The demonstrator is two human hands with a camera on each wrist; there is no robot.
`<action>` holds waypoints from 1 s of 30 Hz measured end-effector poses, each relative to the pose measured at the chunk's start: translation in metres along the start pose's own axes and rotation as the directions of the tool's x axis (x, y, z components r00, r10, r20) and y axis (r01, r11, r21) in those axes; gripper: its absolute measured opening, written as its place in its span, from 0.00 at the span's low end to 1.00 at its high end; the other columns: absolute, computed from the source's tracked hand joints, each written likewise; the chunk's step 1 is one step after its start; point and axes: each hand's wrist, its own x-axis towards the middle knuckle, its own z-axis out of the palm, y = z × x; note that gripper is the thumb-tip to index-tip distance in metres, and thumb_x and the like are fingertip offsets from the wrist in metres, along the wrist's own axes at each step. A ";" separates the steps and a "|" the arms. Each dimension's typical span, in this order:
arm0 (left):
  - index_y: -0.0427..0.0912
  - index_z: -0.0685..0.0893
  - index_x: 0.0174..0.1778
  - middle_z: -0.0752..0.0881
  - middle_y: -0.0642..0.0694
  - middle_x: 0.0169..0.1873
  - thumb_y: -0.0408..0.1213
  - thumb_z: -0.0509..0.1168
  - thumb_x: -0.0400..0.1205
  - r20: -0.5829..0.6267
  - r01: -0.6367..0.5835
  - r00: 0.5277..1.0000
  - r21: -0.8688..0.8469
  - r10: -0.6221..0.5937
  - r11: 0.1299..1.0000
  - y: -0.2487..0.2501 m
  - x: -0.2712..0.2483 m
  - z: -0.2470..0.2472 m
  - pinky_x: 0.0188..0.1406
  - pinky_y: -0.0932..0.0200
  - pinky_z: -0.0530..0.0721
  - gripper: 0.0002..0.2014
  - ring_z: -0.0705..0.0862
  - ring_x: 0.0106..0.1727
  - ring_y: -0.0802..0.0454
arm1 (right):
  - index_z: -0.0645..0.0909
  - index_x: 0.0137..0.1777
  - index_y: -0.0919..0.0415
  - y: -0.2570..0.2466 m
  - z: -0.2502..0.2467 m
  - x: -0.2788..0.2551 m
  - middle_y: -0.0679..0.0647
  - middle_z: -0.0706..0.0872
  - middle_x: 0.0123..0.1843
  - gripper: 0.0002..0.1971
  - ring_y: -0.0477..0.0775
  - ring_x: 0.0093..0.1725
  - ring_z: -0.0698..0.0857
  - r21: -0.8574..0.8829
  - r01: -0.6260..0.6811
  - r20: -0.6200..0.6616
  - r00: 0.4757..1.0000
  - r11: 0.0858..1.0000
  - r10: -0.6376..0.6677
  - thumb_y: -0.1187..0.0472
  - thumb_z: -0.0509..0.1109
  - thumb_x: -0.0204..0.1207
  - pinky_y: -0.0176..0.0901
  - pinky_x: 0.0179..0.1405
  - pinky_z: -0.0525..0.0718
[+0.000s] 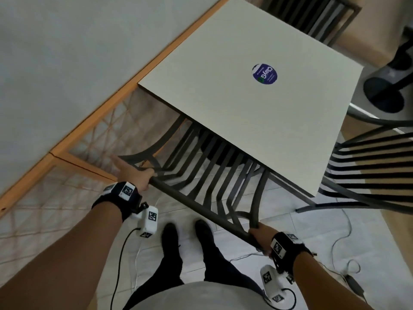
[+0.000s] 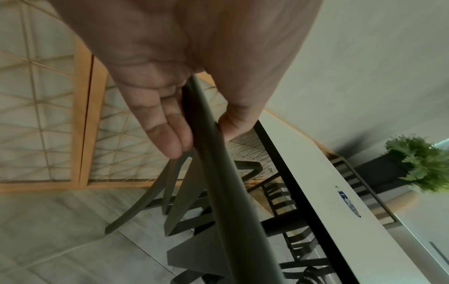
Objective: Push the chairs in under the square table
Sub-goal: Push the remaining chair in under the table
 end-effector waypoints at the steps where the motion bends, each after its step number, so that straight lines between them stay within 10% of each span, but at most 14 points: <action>1: 0.63 0.31 0.83 0.89 0.38 0.41 0.38 0.75 0.73 0.007 0.004 1.000 -0.002 -0.004 1.000 -0.001 0.009 -0.004 0.35 0.40 0.95 0.60 0.93 0.32 0.39 | 0.75 0.65 0.59 -0.004 0.004 -0.004 0.58 0.79 0.31 0.13 0.53 0.20 0.75 0.026 -0.013 0.013 1.000 1.000 0.013 0.55 0.60 0.84 0.34 0.15 0.71; 5: 0.53 0.49 0.85 0.89 0.35 0.45 0.41 0.78 0.73 0.011 0.025 1.000 -0.054 -0.025 0.998 0.004 0.045 -0.029 0.29 0.44 0.94 0.52 0.94 0.31 0.41 | 0.73 0.67 0.61 -0.028 0.025 -0.011 0.60 0.80 0.30 0.16 0.47 0.09 0.71 0.076 0.004 0.034 0.999 0.997 -0.006 0.55 0.59 0.84 0.29 0.12 0.67; 10: 0.62 0.55 0.81 0.86 0.36 0.50 0.37 0.78 0.73 -0.018 -0.002 1.000 -0.076 0.001 0.997 0.006 0.059 -0.059 0.27 0.40 0.93 0.48 0.94 0.33 0.37 | 0.74 0.67 0.61 -0.047 0.064 -0.009 0.58 0.82 0.31 0.18 0.49 0.11 0.74 0.039 0.016 0.056 0.998 0.999 -0.018 0.52 0.62 0.81 0.33 0.13 0.71; 16: 0.36 0.66 0.80 0.92 0.40 0.41 0.42 0.73 0.73 0.075 0.003 0.997 0.047 -0.006 0.999 -0.019 0.040 -0.063 0.24 0.57 0.92 0.40 0.94 0.30 0.47 | 0.77 0.67 0.60 -0.034 0.060 -0.006 0.57 0.84 0.37 0.19 0.55 0.25 0.82 -0.003 -0.005 0.002 1.000 1.000 0.005 0.53 0.67 0.78 0.37 0.17 0.76; 20: 0.40 0.71 0.59 0.90 0.35 0.39 0.36 0.72 0.78 0.151 0.003 0.989 0.050 -0.010 0.999 -0.016 0.018 -0.055 0.46 0.41 0.95 0.18 0.94 0.38 0.38 | 0.77 0.67 0.59 -0.015 0.053 -0.001 0.58 0.83 0.39 0.18 0.58 0.29 0.82 0.029 -0.010 -0.029 1.000 1.000 0.011 0.55 0.66 0.79 0.36 0.15 0.74; 25: 0.30 0.70 0.73 0.91 0.35 0.42 0.37 0.76 0.77 0.163 -0.008 0.987 0.025 0.004 1.000 -0.005 0.031 -0.052 0.33 0.47 0.95 0.33 0.95 0.33 0.43 | 0.78 0.64 0.62 -0.019 0.049 0.000 0.62 0.84 0.37 0.15 0.57 0.22 0.78 0.065 0.010 -0.053 0.999 0.998 -0.007 0.56 0.64 0.81 0.36 0.14 0.72; 30: 0.45 0.65 0.75 0.90 0.29 0.47 0.32 0.80 0.69 0.210 0.069 0.976 -0.046 -0.058 0.997 0.016 0.061 -0.056 0.38 0.33 0.93 0.41 0.95 0.37 0.35 | 0.80 0.59 0.64 -0.032 0.053 0.006 0.61 0.84 0.36 0.13 0.59 0.28 0.82 0.096 0.021 -0.067 0.998 0.995 -0.015 0.56 0.63 0.82 0.37 0.20 0.75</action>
